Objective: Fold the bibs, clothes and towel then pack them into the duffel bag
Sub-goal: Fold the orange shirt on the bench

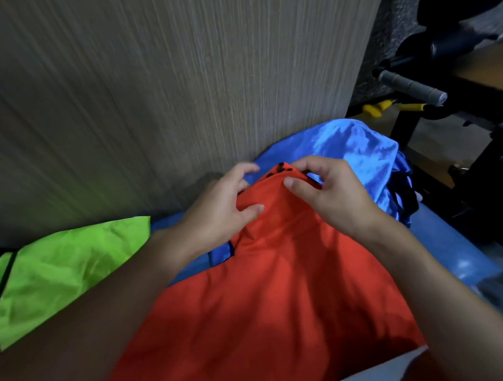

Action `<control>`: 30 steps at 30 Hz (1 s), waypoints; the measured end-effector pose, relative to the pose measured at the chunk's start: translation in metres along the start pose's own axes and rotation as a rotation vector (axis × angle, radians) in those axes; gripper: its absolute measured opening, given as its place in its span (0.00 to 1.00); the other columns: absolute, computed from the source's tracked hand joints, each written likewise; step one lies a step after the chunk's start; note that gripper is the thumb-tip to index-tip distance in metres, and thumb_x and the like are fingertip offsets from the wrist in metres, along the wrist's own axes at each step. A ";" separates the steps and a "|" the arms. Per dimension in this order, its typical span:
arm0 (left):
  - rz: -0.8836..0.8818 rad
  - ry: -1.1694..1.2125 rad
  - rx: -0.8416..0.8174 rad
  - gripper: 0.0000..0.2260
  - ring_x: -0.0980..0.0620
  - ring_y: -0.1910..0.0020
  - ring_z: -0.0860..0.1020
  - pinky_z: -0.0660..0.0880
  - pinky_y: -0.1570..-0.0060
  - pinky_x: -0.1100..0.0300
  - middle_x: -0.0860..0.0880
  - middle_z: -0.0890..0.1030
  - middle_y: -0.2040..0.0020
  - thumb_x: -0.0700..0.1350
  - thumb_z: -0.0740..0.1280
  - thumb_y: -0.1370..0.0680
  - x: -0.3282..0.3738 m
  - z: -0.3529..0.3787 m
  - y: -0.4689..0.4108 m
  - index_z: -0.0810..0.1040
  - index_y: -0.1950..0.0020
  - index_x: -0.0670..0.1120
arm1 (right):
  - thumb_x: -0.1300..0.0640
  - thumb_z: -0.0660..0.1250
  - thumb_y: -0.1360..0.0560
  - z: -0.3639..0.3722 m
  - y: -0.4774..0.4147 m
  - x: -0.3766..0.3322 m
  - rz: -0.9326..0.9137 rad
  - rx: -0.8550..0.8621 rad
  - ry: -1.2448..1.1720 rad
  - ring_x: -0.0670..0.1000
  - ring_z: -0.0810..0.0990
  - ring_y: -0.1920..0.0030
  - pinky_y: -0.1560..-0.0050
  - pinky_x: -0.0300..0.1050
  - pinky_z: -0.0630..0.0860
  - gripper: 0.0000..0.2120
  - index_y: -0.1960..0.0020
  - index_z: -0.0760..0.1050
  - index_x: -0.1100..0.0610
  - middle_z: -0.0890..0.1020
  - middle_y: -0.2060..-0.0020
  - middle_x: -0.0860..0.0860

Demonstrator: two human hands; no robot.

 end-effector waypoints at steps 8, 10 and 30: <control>0.440 -0.616 0.041 0.10 0.57 0.53 0.76 0.64 0.32 0.51 0.57 0.78 0.58 0.53 0.67 0.26 0.040 0.007 0.065 0.80 0.48 0.50 | 0.66 0.71 0.26 -0.031 0.066 0.000 -0.032 -0.041 0.131 0.47 0.75 0.54 0.52 0.27 0.66 0.15 0.57 0.74 0.46 0.77 0.55 0.54; 0.495 -0.600 -0.012 0.10 0.55 0.55 0.76 0.69 0.37 0.53 0.55 0.78 0.58 0.51 0.69 0.26 0.047 0.023 0.081 0.80 0.48 0.49 | 0.63 0.71 0.27 -0.032 0.090 0.017 -0.001 -0.057 0.142 0.46 0.76 0.51 0.47 0.31 0.68 0.12 0.55 0.76 0.46 0.77 0.53 0.53; 0.316 -0.783 -0.322 0.22 0.50 0.42 0.74 0.70 0.43 0.51 0.54 0.77 0.44 0.60 0.51 0.22 0.067 0.091 0.071 0.79 0.40 0.54 | 0.33 0.64 0.28 -0.027 0.152 0.067 0.260 -0.231 0.561 0.47 0.65 0.36 0.35 0.50 0.57 0.17 0.46 0.80 0.41 0.72 0.42 0.40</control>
Point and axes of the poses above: each hand's wrist, its own y-axis away from the middle knuckle, its own z-axis out of the palm, x = y × z, the point moved 9 cm from there along -y, towards the middle knuckle
